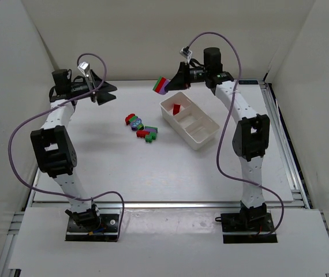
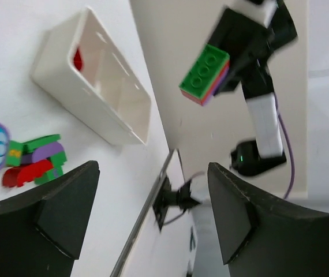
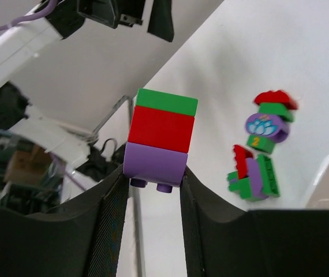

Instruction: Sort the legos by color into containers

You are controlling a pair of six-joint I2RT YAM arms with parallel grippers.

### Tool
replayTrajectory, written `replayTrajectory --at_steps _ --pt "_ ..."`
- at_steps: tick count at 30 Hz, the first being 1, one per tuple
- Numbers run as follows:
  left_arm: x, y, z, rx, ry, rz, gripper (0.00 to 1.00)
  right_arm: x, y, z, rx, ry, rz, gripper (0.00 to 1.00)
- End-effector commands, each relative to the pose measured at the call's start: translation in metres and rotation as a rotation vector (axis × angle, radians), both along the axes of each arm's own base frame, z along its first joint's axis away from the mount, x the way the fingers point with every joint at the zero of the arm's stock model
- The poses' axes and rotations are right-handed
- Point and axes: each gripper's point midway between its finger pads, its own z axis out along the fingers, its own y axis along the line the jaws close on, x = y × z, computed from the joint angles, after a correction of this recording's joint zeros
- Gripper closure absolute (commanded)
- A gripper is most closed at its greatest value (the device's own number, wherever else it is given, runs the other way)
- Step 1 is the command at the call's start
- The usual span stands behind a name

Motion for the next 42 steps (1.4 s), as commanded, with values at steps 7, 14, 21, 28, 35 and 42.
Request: replayTrajectory --at_steps 7,14,21,28,35,42 --pt "-0.043 -0.064 0.043 -0.008 -0.273 -0.305 0.21 -0.074 0.014 0.04 0.083 0.037 0.303 1.0" --pt "-0.043 -0.087 0.044 0.026 -0.327 -0.302 0.21 -0.087 0.023 0.044 0.099 0.008 0.368 1.0" --pt "-0.06 -0.111 0.052 0.012 -0.398 -0.398 0.21 -0.091 0.03 0.04 0.099 0.015 0.389 1.0" --pt "-0.08 -0.129 0.062 -0.012 -0.449 -0.5 0.18 -0.088 0.032 0.035 0.097 0.034 0.396 1.0" --pt "-0.084 -0.129 0.065 -0.02 -0.464 -0.524 0.19 -0.089 0.031 0.032 0.098 0.048 0.412 1.0" --pt "-0.072 -0.114 0.062 0.0 -0.448 -0.439 0.14 -0.09 0.022 0.034 0.103 0.053 0.419 1.0"
